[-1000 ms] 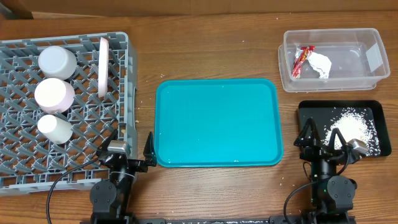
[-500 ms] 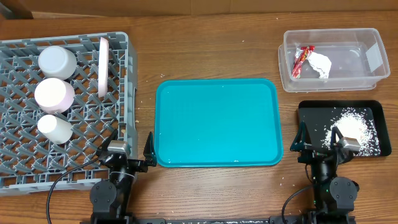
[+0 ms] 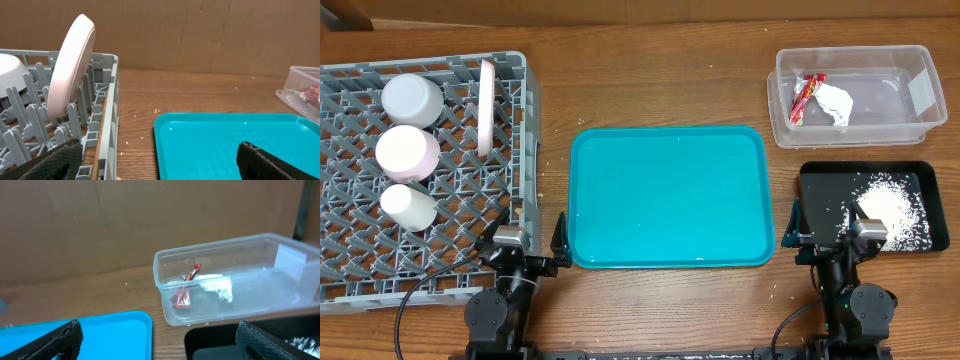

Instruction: Sort waste into correct bins and load items into the dishwasher

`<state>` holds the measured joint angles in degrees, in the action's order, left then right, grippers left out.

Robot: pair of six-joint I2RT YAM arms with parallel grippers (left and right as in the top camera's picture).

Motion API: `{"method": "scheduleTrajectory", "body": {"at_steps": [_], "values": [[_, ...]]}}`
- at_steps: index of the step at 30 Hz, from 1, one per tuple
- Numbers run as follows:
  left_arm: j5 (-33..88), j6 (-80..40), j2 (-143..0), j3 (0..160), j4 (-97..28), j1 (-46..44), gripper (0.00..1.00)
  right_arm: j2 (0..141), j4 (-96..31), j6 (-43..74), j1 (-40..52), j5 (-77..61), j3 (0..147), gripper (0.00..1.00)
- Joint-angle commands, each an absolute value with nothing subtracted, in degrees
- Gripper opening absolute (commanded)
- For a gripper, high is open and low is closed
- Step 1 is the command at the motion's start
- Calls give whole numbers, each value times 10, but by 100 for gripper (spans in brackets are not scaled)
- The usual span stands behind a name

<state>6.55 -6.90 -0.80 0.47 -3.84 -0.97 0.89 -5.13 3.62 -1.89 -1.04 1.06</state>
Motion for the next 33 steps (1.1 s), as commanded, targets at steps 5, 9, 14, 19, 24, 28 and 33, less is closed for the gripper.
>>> {"method": "scheduleTrajectory", "body": {"at_steps": [5, 9, 14, 19, 24, 28, 33], "values": [[58, -58, -2, 3, -40, -4, 100, 2, -49, -20, -6, -19, 4, 100], [58, -58, -2, 3, -40, -4, 100, 2, -48, -17, -3, -14, 4, 100], [58, -58, -2, 3, -40, -4, 100, 2, -48, -17, -4, -14, 4, 100], [58, -58, -2, 3, -40, -4, 100, 2, -48, -17, -4, -14, 4, 100], [58, -58, -2, 3, -40, -4, 100, 2, -48, -17, -4, -14, 4, 100], [58, -58, -2, 3, -40, -4, 100, 2, -48, -17, -4, -14, 4, 100], [58, -58, -2, 3, -40, -4, 100, 2, -48, -18, -4, -14, 4, 100]]}}
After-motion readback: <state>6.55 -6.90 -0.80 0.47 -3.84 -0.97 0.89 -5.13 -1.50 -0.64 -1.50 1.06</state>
